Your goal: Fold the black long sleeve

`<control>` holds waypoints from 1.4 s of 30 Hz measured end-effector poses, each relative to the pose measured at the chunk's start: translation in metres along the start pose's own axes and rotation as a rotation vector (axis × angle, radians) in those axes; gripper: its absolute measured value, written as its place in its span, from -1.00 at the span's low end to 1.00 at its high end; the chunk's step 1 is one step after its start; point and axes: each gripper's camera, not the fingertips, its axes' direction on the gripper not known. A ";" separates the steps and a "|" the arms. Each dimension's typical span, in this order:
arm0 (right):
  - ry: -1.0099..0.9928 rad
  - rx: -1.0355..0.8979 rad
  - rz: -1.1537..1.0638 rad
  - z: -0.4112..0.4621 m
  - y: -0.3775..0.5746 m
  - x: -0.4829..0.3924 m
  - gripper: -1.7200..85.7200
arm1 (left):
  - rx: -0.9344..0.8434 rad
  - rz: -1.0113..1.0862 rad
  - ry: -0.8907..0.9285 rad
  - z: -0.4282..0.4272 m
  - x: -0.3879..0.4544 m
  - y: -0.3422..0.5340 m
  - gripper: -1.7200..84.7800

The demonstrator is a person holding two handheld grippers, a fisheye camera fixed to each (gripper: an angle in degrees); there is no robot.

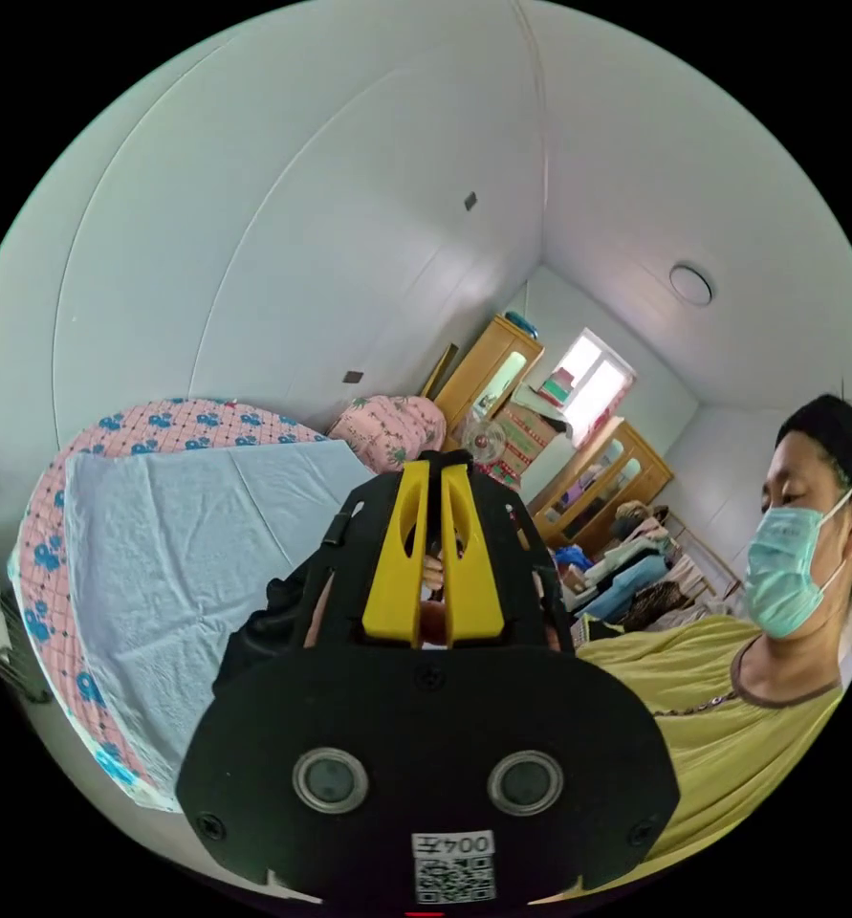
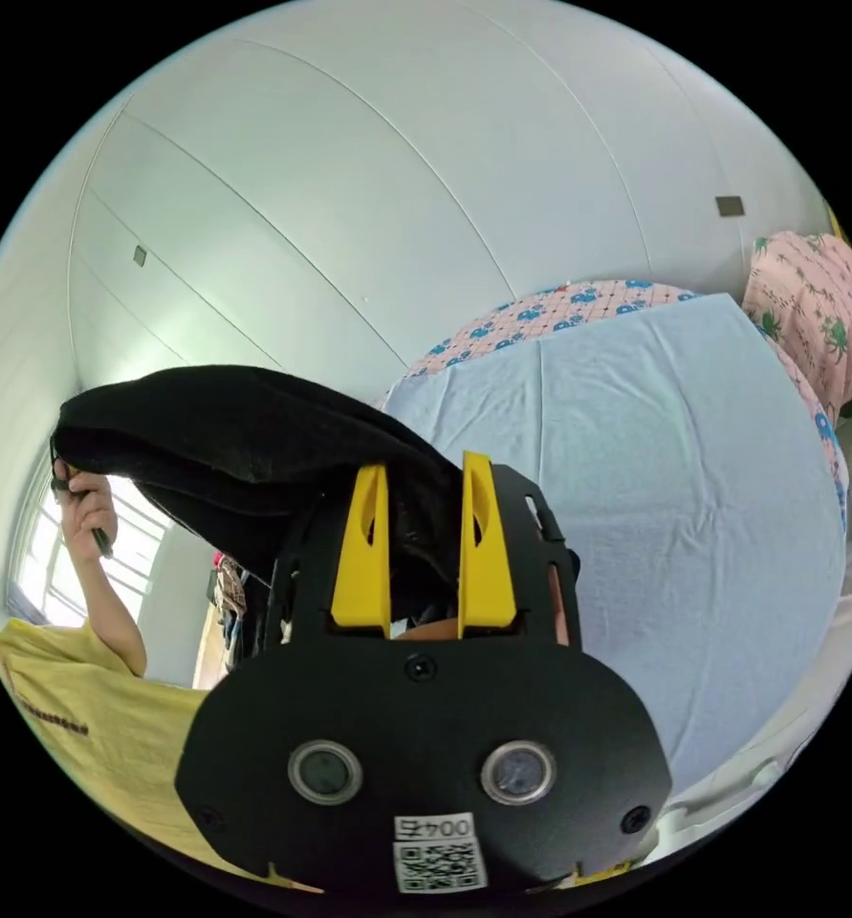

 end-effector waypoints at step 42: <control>0.418 0.373 -0.200 0.120 0.094 -0.227 -0.97 | 0.161 0.140 -0.251 -0.255 -0.099 0.142 -0.94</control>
